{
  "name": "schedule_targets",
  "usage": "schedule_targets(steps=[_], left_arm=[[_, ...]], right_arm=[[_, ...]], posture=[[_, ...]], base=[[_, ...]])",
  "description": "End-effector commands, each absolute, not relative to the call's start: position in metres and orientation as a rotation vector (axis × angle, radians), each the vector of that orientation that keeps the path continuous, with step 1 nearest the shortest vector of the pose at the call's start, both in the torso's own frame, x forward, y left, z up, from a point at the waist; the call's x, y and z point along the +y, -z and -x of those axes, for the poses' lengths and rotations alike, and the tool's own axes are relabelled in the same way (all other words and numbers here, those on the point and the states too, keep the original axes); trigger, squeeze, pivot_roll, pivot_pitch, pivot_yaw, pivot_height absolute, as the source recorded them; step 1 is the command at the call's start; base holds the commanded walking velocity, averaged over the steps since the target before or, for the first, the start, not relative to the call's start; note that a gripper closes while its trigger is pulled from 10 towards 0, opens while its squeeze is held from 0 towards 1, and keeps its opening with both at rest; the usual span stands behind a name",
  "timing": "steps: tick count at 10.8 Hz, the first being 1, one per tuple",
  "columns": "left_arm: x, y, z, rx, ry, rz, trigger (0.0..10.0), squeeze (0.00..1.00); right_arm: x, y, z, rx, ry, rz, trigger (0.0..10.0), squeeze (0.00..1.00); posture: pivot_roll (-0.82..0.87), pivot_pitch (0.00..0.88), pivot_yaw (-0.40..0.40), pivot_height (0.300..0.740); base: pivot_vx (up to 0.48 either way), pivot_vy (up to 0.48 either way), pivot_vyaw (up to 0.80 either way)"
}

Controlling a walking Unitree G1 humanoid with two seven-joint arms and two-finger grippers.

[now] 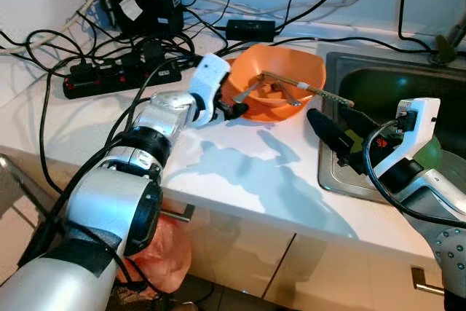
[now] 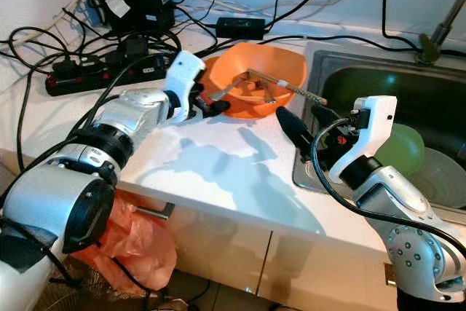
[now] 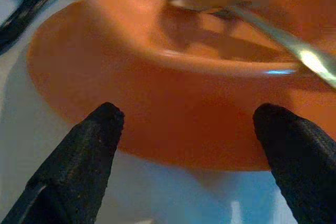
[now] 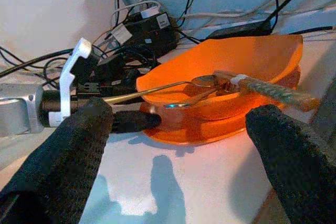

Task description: Kitchen organization

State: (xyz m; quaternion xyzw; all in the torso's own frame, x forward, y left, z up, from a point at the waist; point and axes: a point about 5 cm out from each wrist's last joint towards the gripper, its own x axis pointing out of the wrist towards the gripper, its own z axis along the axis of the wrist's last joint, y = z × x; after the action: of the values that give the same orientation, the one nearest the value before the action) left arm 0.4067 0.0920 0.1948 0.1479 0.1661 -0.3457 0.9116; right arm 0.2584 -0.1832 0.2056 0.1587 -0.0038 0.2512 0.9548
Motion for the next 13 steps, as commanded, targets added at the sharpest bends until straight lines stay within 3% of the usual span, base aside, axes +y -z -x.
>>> schedule_targets(steps=[1, 6, 13], left_arm=[[0.088, -0.172, -0.398, 0.475, 0.773, -0.351, 10.0, 0.0], [0.061, -0.177, -0.39, 0.511, 0.996, -0.435, 10.0, 0.0], [0.044, -0.188, -0.383, 0.487, 1.177, -0.428, 10.0, 0.0]], right_arm=[[-0.184, -0.21, -0.256, -0.034, -0.503, -0.312, 10.0, 0.0], [-0.189, -0.213, -0.257, -0.045, -0.493, -0.297, 10.0, 0.0], [-0.199, -0.222, -0.263, -0.075, -0.473, -0.267, 10.0, 0.0]], posture=[[-0.1, 0.053, 0.064, 0.74], [-0.11, 0.044, 0.065, 0.74], [-0.11, 0.027, 0.062, 0.74]], base=[[0.0, 0.0, 0.0], [0.0, 0.0, 0.0], [0.0, 0.0, 0.0]])
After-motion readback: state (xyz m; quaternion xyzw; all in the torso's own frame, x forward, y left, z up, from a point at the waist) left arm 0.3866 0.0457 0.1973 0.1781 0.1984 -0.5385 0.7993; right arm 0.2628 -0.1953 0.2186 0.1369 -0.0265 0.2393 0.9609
